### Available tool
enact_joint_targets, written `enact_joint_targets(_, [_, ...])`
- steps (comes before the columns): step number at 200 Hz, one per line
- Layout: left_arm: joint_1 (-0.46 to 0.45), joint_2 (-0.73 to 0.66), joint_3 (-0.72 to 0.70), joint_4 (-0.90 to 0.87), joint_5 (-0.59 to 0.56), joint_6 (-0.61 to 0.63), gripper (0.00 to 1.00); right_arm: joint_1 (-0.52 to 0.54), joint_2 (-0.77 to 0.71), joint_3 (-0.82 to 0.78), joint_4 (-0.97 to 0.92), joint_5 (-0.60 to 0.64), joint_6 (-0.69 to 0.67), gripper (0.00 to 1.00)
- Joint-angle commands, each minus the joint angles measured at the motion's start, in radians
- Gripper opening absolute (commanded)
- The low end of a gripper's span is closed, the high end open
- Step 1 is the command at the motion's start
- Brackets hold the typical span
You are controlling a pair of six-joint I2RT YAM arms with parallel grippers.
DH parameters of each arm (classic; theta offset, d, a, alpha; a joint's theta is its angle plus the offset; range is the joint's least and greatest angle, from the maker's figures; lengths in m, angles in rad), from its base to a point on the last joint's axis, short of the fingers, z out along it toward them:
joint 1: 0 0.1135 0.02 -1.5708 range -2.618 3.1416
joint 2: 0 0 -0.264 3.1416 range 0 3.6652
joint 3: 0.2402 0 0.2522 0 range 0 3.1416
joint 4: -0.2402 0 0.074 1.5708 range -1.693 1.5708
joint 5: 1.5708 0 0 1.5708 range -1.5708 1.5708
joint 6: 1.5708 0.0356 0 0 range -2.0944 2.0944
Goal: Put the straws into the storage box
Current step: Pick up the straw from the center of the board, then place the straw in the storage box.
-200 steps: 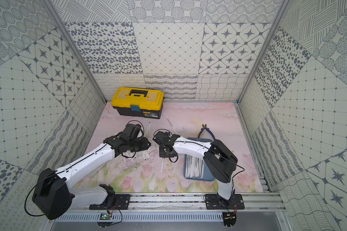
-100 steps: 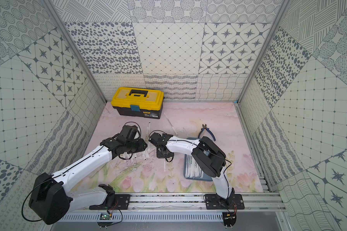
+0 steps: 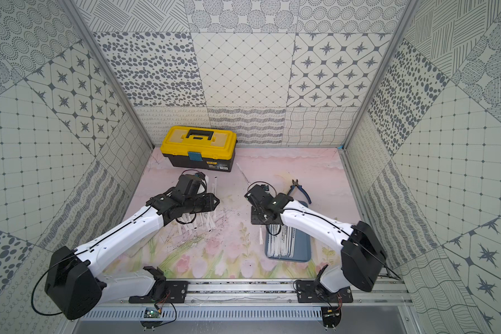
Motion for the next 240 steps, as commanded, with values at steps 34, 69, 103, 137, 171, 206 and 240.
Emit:
enact_joint_targets(34, [-0.273,0.277,0.1,0.25,0.096,-0.03,0.38,-0.303,-0.126,-0.221,-0.087,0.08,-0.167,0.04])
enact_joint_targets(69, [-0.297,0.338,0.123,0.25,0.103,-0.045,0.38,-0.313,-0.027,-0.258,0.004,0.065,-0.167,0.04])
enact_joint_targets(103, [-0.296,0.334,0.118,0.222,0.08,-0.016,0.38,-0.314,0.035,-0.28,0.064,0.055,-0.164,0.04])
enact_joint_targets(137, [-0.296,0.338,0.117,0.223,0.076,-0.015,0.38,-0.311,0.068,-0.291,0.085,0.052,-0.169,0.04])
enact_joint_targets(171, [-0.296,0.343,0.117,0.226,0.079,-0.016,0.38,-0.294,0.076,-0.294,0.085,0.052,-0.169,0.04])
enact_joint_targets(206, [-0.295,0.336,0.117,0.221,0.079,-0.012,0.38,-0.284,0.08,-0.289,0.073,0.071,-0.168,0.07])
enact_joint_targets(240, [-0.296,0.332,0.12,0.214,0.071,-0.006,0.38,-0.247,0.056,-0.254,0.008,0.105,-0.16,0.15])
